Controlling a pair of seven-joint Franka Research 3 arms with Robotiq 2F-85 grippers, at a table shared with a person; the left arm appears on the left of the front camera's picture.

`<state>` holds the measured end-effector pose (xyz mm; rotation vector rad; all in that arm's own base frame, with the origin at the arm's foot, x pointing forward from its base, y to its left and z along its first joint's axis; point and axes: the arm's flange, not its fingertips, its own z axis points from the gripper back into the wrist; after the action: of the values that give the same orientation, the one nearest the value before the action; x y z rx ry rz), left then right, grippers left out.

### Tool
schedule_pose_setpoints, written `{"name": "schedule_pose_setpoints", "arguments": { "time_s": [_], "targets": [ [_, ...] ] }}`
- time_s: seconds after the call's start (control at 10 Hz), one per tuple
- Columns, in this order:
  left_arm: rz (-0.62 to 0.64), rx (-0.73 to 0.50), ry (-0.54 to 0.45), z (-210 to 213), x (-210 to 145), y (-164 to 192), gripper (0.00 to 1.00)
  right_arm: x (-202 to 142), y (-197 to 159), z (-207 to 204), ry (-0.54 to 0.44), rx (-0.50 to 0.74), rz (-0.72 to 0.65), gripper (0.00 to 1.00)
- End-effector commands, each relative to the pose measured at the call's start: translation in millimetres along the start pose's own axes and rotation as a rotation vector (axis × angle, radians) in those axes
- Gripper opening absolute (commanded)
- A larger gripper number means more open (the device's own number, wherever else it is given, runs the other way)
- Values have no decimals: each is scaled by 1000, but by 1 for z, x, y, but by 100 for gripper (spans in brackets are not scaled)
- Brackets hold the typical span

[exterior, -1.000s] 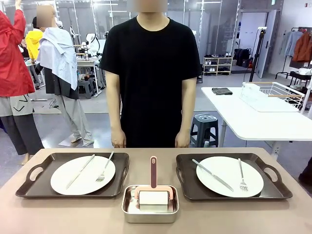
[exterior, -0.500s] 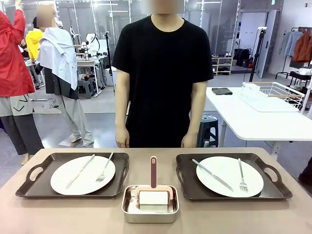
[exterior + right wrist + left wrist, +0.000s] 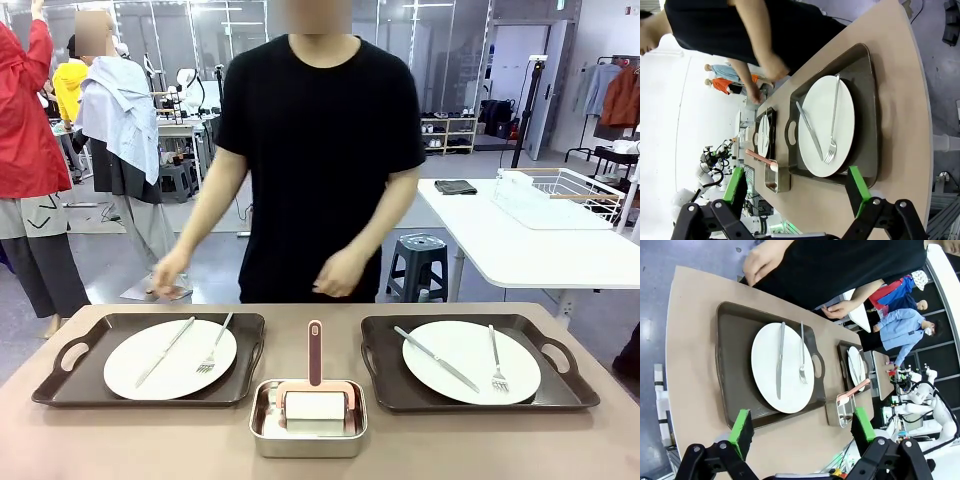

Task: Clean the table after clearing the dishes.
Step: When the left (or right) Handle tray is removed, use the left hand (or right hand) to clean the left (or right) side of the table with the Lint Roller.

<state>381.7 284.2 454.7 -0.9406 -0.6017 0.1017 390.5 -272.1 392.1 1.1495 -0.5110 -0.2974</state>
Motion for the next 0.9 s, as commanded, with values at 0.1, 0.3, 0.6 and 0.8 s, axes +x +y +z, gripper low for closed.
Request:
{"name": "schedule_pose_setpoints", "arguments": {
  "time_s": [0.1, 0.3, 0.6, 0.8],
  "targets": [
    [-3, -5, -12, 3, 1, -1, 100, -3, 1, 1, -2, 7, 0, 100],
    [-3, -5, -12, 3, 1, -1, 100, -3, 1, 1, -2, 7, 0, 100],
    [-3, -5, -12, 3, 1, -1, 100, -3, 1, 1, -2, 7, 0, 100],
    [-3, -5, -12, 3, 1, -1, 100, -3, 1, 1, -2, 7, 0, 100]
  ]
}}
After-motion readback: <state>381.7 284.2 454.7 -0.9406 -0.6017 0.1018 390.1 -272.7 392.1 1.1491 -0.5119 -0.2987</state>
